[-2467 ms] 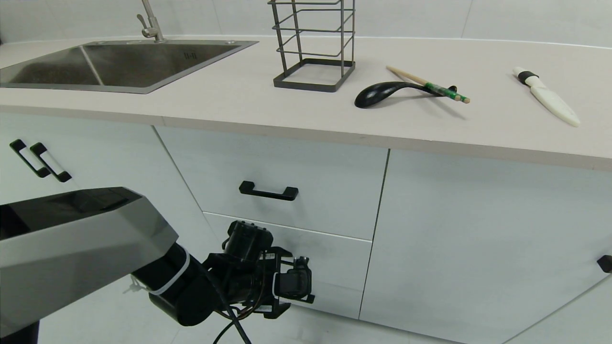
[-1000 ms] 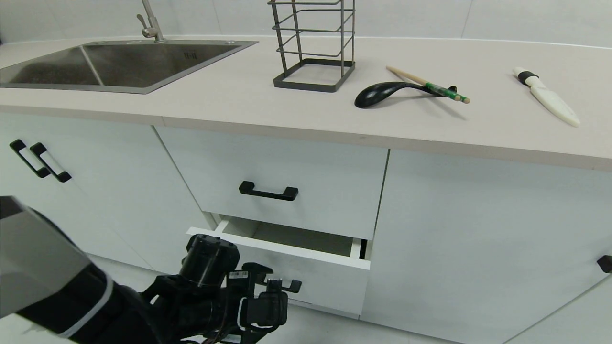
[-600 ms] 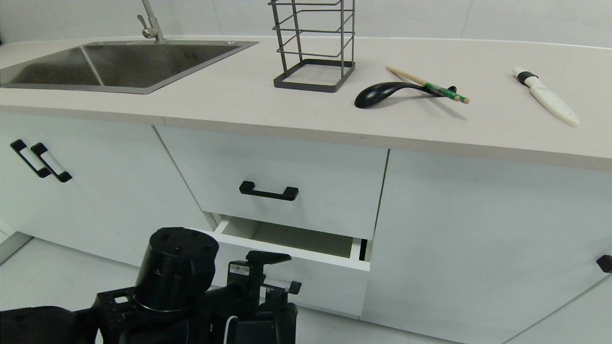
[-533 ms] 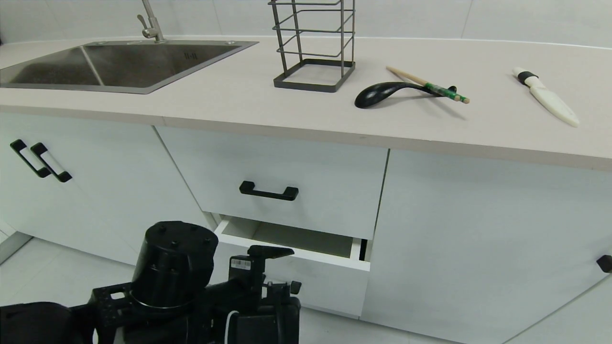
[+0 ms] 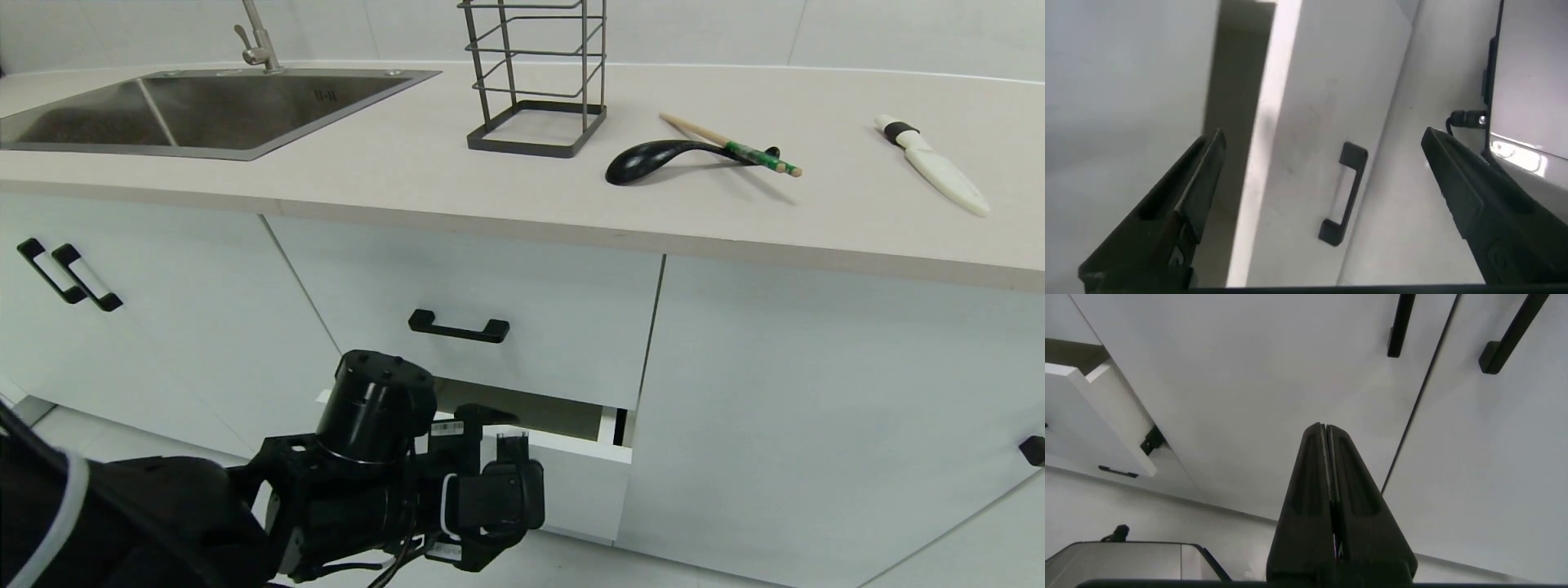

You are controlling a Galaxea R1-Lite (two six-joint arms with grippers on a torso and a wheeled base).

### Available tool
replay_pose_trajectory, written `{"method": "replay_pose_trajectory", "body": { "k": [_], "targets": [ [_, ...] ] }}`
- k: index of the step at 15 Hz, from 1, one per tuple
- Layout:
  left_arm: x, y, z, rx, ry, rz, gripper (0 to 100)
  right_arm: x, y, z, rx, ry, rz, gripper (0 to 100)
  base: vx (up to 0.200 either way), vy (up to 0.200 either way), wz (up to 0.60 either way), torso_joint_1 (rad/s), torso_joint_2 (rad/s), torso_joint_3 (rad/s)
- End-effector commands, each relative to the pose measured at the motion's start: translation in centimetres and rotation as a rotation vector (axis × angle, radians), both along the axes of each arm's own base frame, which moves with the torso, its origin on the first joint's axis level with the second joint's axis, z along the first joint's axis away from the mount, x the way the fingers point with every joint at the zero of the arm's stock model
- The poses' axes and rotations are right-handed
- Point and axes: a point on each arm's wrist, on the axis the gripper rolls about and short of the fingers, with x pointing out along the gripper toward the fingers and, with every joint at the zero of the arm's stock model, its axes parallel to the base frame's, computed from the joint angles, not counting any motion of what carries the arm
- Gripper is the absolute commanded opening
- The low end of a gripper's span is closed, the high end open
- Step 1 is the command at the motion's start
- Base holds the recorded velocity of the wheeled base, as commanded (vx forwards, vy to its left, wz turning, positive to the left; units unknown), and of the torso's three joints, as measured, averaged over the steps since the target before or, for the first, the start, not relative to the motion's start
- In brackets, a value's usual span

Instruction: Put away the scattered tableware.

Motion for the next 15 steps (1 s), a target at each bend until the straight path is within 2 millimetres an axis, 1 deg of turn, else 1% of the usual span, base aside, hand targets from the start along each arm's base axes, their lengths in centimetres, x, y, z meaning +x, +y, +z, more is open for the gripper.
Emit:
{"method": "replay_pose_trajectory", "body": {
  "k": [1,5,15],
  "targets": [
    [1.86,-0.39,-1.88,0.027,0.044,0.021,100,0.01,0.0,0.0,0.0,0.001,0.001,0,0.0,0.0,0.0,0.0,0.0,0.0],
    [2.49,-0.39,-2.54,0.021,0.037,0.033,100,0.01,0.0,0.0,0.0,0.001,0.001,0,0.0,0.0,0.0,0.0,0.0,0.0],
    [2.31,-0.26,-2.76,0.027,0.046,0.032,100,0.01,0.0,0.0,0.0,0.001,0.001,0,0.0,0.0,0.0,0.0,0.0,0.0]
  ]
}}
